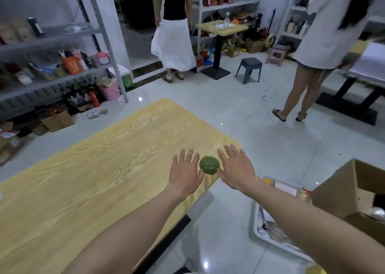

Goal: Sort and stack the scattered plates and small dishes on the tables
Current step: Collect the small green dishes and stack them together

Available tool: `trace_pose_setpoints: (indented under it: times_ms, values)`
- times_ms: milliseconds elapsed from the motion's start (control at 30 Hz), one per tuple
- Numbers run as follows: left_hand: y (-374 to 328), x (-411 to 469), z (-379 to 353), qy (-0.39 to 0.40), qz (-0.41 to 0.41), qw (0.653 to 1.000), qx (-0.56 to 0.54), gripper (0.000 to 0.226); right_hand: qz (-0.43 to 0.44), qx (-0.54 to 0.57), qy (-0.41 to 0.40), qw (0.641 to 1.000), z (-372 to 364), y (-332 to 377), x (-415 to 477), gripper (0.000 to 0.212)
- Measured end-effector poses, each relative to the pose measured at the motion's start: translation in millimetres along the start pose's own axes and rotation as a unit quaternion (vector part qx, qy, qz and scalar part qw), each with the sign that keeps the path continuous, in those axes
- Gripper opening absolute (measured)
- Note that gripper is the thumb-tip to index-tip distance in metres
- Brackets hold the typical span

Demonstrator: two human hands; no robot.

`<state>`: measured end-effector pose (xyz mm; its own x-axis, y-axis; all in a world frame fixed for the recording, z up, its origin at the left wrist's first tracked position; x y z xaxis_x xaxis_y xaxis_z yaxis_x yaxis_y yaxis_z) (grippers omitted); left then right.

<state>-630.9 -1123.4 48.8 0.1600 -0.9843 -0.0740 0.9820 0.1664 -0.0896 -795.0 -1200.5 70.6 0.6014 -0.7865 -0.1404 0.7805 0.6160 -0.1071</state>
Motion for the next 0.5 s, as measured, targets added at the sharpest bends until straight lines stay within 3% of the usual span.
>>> trace_pose_setpoints:
  times_ms: [367, 500]
  values:
    - [6, 50, -31, 0.047, -0.001, 0.999, -0.010, 0.064, -0.009, 0.020, 0.057, 0.998, -34, -26, 38, 0.066]
    - [3, 68, -45, 0.071, 0.068, 0.989, -0.113, 0.052, -0.043, 0.141, 0.084, 0.986, -49, -31, 57, 0.065]
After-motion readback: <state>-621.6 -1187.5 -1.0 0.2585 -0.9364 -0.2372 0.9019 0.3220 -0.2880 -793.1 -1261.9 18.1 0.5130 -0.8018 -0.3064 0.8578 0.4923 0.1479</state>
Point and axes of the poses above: each hand's wrist, its own x-axis towards the middle knuckle, its own z-axis out of the back of the hand, y = z × x, the point moved 1 cm from there along x, towards the middle knuckle, and after that the axes turned 3 degrees about y, right-handed, at the moved point
